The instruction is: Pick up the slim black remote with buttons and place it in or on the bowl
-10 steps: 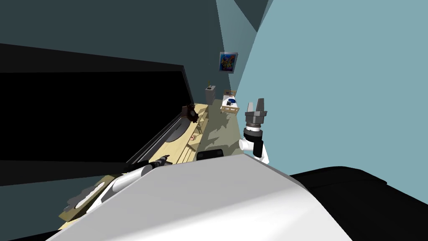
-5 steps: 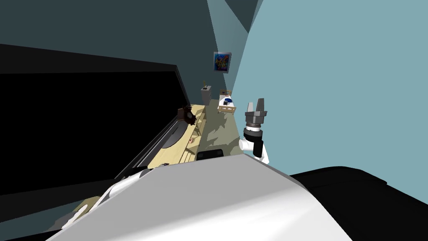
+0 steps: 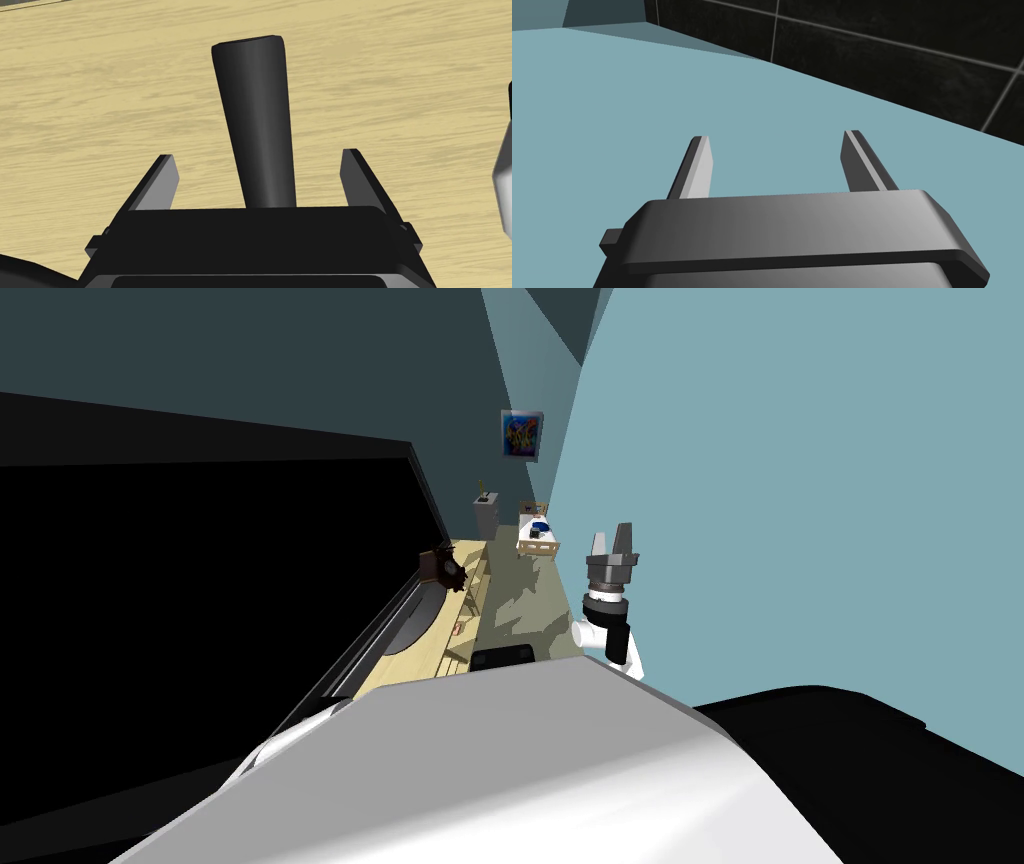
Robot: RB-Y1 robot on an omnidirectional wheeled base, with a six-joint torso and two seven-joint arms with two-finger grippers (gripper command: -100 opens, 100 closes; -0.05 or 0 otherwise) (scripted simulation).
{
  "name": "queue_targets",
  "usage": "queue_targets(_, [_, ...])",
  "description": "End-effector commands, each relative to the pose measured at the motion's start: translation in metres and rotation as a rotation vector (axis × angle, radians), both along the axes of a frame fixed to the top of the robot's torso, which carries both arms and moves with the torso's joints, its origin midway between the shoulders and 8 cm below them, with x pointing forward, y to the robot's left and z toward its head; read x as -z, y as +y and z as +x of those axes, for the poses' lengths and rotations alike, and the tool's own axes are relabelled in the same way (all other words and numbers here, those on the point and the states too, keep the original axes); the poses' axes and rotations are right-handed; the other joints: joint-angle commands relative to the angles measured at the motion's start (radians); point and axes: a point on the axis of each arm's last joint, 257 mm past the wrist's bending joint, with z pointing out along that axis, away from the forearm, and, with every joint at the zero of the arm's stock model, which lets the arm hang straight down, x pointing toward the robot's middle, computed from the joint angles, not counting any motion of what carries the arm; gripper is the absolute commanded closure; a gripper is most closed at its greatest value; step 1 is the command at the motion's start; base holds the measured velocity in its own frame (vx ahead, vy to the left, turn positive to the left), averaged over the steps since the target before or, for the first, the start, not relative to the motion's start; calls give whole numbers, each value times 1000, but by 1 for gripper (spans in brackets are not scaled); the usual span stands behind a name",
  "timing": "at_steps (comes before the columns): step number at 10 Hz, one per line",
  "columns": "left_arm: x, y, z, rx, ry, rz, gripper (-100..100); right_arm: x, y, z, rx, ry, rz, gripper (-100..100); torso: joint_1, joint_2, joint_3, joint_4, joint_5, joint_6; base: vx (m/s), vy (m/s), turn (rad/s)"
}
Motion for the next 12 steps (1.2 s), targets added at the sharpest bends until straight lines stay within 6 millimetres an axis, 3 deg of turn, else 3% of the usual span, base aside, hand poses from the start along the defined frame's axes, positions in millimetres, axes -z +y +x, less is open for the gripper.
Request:
queue_targets(1, [0, 0, 0, 0, 0, 0, -100, 0, 0, 0, 0, 0, 0, 0, 0, 0, 0, 0, 0, 0, 11, 42, -14])
queue_targets(2, [0, 0, -1, 0, 4, -2, 0, 0, 0, 0, 0, 0, 0, 0, -2, 1, 1, 0, 0, 0, 2, 8, 0])
queue_targets(3, [10, -5, -1, -7, 3, -2, -100, 0, 0, 0, 0, 0, 0, 0, -4, 2, 1, 0, -1, 0, -14, 23, -42])
queue_targets(6, [23, -11, -1, -14, 2, -2, -100, 0, 0, 0, 0, 0, 0, 0, -3, 3, 2, 1, -1, 0, -20, 28, -37])
queue_targets(7, [19, -10, -1, -13, 3, -3, -100, 0, 0, 0, 0, 0, 0, 0, -4, 3, 2, 1, -1, 0, -8, 10, -7])
queue_targets(8, [19, -10, -1, -13, 2, -2, 100, 0, 0, 0, 0, 0, 0, 0, -5, 3, 2, 1, -1, 0, 0, 0, 0])
queue_targets(12, [19, -10, 1, -14, -2, -2, 100, 0, 0, 0, 0, 0, 0, 0, -4, 3, 1, 0, 0, 0, 0, 0, 0])
